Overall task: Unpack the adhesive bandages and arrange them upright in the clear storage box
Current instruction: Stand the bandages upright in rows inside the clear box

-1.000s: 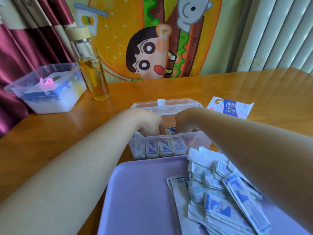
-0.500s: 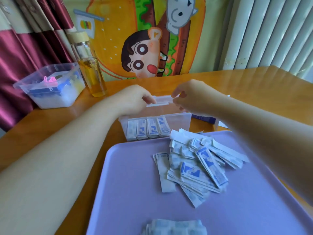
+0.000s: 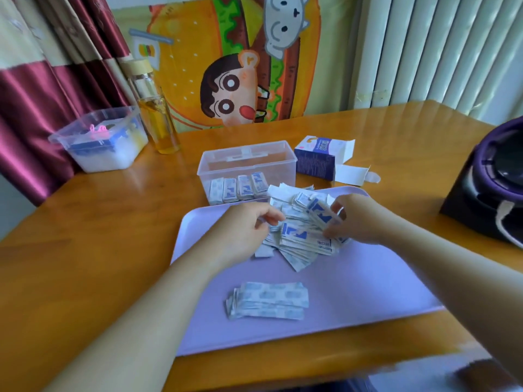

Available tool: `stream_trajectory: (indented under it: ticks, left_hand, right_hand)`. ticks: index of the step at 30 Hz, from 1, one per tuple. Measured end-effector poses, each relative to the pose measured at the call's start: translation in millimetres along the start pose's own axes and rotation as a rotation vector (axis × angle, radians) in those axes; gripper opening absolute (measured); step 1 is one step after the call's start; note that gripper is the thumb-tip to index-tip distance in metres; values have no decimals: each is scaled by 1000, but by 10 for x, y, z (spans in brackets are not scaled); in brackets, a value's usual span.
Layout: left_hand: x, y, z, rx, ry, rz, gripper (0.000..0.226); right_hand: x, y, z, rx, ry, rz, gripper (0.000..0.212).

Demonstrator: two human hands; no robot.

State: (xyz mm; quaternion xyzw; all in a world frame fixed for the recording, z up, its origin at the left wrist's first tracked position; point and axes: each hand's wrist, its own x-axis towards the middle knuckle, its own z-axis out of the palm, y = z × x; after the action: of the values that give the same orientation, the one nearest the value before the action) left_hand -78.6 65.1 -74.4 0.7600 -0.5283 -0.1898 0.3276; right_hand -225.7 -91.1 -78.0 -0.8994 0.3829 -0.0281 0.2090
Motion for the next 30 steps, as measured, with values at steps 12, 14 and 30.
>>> stream_trajectory:
  ticks: [12, 14, 30]
  left_hand:
    - [-301, 339, 435, -852, -26, -203, 30]
    - [-334, 382, 513, -1066, -4, -257, 25]
    - [-474, 97, 178, -1734, 398, -442, 15]
  right_hand:
    - [-359, -155, 105, 1235, -525, -55, 23]
    - [-421, -247, 149, 1152, -558, -112, 21]
    - [-144, -213, 186, -117, -44, -177, 44]
